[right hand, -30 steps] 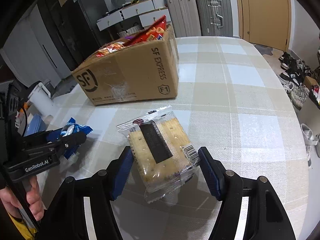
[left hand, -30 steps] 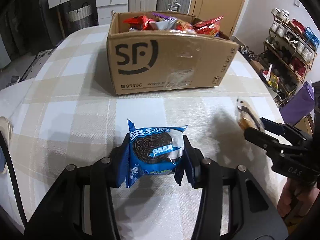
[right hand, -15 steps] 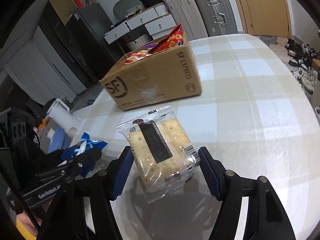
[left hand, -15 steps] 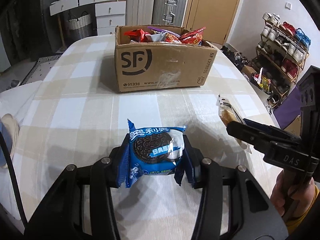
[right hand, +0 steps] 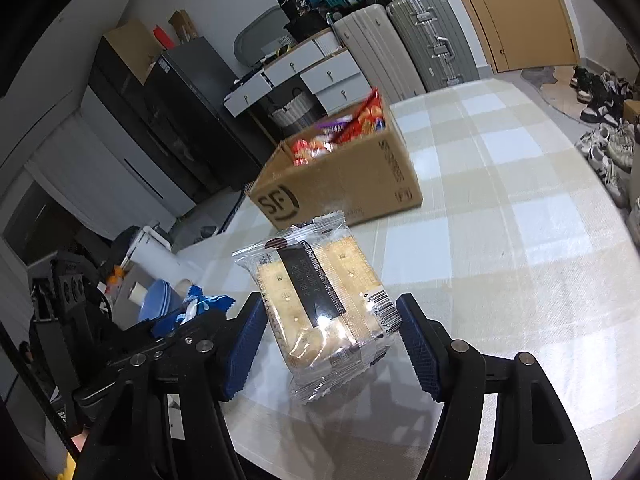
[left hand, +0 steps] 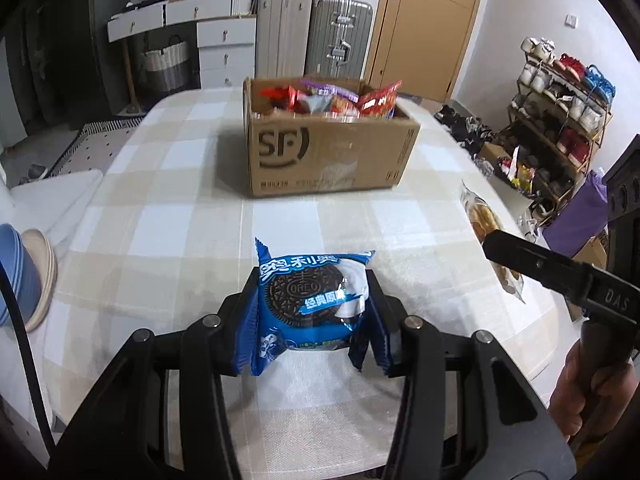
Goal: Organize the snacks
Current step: 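Carry the Oreo and cracker packets over the box and lower them inside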
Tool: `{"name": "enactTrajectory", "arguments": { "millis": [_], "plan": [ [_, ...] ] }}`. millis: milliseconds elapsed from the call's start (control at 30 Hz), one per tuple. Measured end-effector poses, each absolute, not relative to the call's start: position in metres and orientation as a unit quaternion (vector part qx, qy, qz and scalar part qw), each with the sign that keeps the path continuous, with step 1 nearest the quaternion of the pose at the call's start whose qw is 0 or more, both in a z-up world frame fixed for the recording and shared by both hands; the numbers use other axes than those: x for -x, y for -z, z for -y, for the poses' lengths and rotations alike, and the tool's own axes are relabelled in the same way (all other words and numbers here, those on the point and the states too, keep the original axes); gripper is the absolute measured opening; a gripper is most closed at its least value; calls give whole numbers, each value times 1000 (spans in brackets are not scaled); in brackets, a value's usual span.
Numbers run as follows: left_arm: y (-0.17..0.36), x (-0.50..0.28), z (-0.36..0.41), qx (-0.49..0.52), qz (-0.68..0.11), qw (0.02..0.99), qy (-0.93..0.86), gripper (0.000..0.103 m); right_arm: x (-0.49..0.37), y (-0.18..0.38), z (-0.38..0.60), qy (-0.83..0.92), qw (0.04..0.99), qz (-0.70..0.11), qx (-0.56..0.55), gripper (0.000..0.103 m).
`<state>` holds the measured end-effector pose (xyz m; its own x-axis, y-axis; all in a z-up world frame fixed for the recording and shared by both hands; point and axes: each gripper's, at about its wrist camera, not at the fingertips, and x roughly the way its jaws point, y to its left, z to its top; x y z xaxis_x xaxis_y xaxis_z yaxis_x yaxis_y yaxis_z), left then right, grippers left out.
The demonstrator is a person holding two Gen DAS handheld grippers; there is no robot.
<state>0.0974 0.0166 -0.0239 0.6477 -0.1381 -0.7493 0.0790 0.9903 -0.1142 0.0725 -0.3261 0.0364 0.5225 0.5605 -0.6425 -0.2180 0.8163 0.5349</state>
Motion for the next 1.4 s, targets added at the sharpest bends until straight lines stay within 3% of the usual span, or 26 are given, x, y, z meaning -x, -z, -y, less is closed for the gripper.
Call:
{"name": "enactTrajectory", "arguments": {
  "millis": [333,733,1000,1400],
  "plan": [
    [-39,-124,-17,21,-389,918,74,44,-98,-108,331,-241,871,-381,-197,67],
    [-69,-201,-36,17,-401,914,63,44,-161,-154,318,-240,882,-362,-183,67],
    [-57,-279,-37,10,-420,905,66,44,-213,-150,297,-242,879,-373,-172,67],
    [1,-365,-27,41,-456,883,98,44,-291,-118,275,-206,884,-395,-146,67]
  ]
}}
